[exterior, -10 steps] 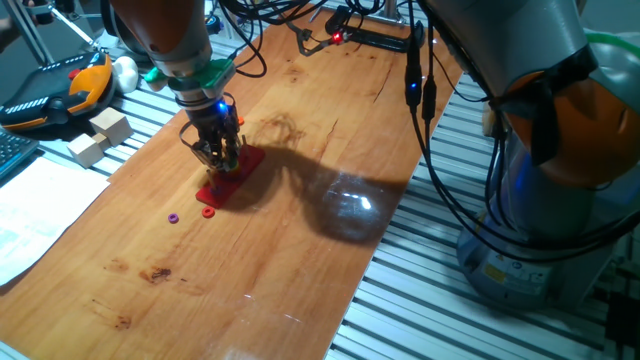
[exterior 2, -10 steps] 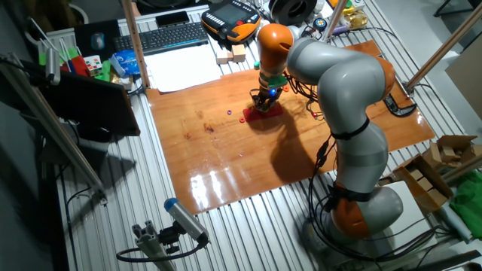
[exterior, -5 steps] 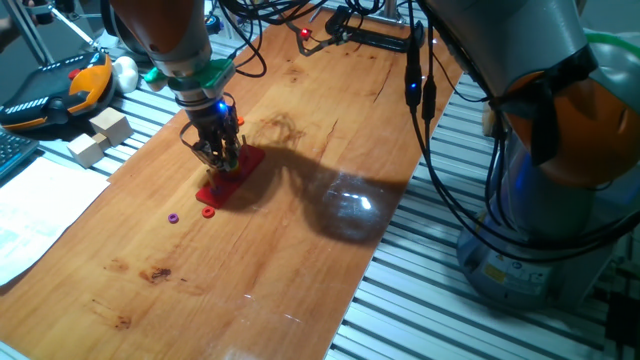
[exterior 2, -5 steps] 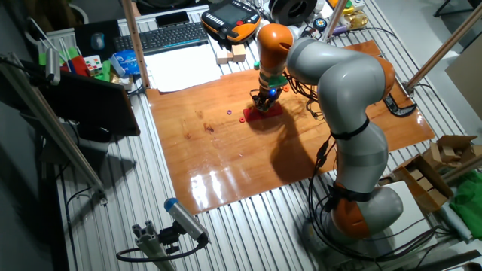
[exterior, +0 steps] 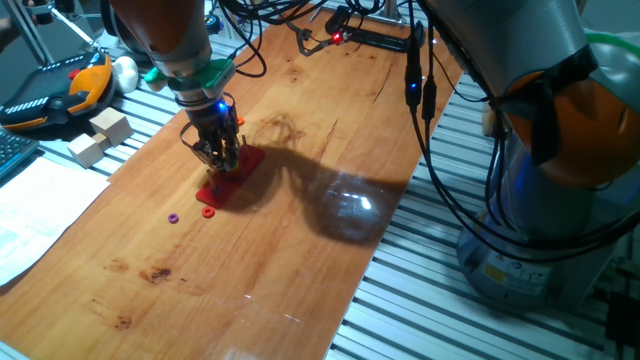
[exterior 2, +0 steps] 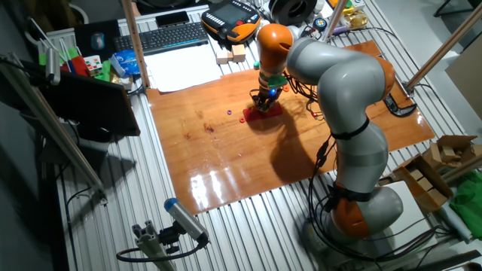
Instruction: Take out one Hanoi block and throw it aside
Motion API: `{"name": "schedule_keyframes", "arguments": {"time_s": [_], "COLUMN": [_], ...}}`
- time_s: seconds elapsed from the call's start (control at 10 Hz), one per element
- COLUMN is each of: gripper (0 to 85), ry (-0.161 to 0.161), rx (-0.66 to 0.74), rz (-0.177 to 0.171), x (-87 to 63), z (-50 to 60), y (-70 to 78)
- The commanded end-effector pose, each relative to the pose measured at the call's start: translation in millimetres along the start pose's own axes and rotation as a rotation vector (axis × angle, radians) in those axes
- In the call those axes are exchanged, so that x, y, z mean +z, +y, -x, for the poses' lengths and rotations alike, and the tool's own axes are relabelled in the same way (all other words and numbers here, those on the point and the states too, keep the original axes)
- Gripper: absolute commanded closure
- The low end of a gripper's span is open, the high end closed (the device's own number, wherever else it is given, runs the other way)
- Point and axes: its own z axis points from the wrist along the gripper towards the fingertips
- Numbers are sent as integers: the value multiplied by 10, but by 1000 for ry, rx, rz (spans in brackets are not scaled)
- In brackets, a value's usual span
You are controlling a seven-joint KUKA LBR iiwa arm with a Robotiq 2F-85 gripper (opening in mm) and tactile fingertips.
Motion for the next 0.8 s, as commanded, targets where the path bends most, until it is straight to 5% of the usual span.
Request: {"name": "schedule_keyframes", "arguments": {"time_s": [0.0,0.7], "gripper": [457,460], "ry": [0,2], "rx": [0,-1], "rz": [0,-4], "x": [-3,-34], "z": [2,11], "y": [0,10]}}
